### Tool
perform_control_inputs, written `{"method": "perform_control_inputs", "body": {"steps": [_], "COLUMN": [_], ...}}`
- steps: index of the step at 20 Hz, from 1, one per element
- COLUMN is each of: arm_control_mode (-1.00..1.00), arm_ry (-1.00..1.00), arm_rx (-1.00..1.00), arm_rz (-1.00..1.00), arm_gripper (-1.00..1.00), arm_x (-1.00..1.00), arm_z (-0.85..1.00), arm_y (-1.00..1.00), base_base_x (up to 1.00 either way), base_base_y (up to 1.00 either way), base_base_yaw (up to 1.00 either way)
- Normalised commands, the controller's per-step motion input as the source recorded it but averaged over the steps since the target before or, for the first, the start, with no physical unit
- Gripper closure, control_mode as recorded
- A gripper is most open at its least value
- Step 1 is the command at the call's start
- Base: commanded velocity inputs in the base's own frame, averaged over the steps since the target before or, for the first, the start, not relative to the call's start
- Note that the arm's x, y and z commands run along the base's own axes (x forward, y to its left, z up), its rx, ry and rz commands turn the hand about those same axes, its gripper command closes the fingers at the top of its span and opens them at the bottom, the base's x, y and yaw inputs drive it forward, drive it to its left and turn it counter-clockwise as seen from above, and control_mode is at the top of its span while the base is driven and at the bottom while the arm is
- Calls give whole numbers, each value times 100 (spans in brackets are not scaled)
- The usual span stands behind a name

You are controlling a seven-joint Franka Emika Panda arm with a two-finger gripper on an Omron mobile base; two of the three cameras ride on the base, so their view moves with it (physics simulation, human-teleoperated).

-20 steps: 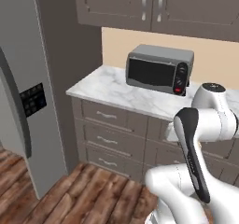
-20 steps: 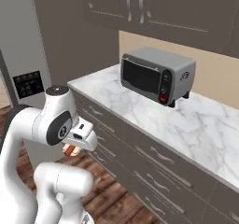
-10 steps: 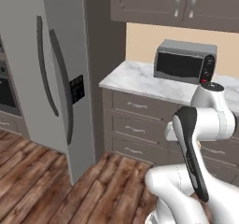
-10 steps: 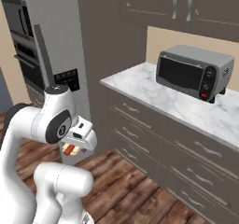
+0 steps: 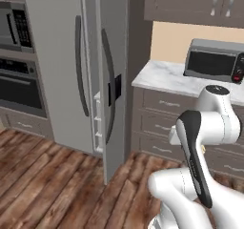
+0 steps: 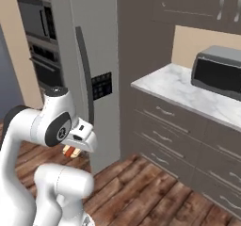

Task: Store the hot dog in the freezer for long-term storage. Close the freezer door after placing the cooked food.

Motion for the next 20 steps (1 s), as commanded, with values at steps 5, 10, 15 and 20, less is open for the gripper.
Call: {"method": "perform_control_inputs", "body": {"steps": [5, 10, 15, 20], "arm_control_mode": [100, 100, 100, 100], "arm_ry": [0, 0, 0, 0], "arm_rx": [0, 0, 0, 0], "arm_rz": [0, 0, 0, 0], "arm_gripper": [100, 100, 100, 100], "arm_x": [0, 0, 0, 0], "arm_z": [0, 0, 0, 0], "arm_y": [0, 0, 0, 0], "base_base_x": [0, 0, 4, 32], "base_base_y": [100, 100, 100, 97], "base_base_yaw": [-14, -17, -20, -26]}}
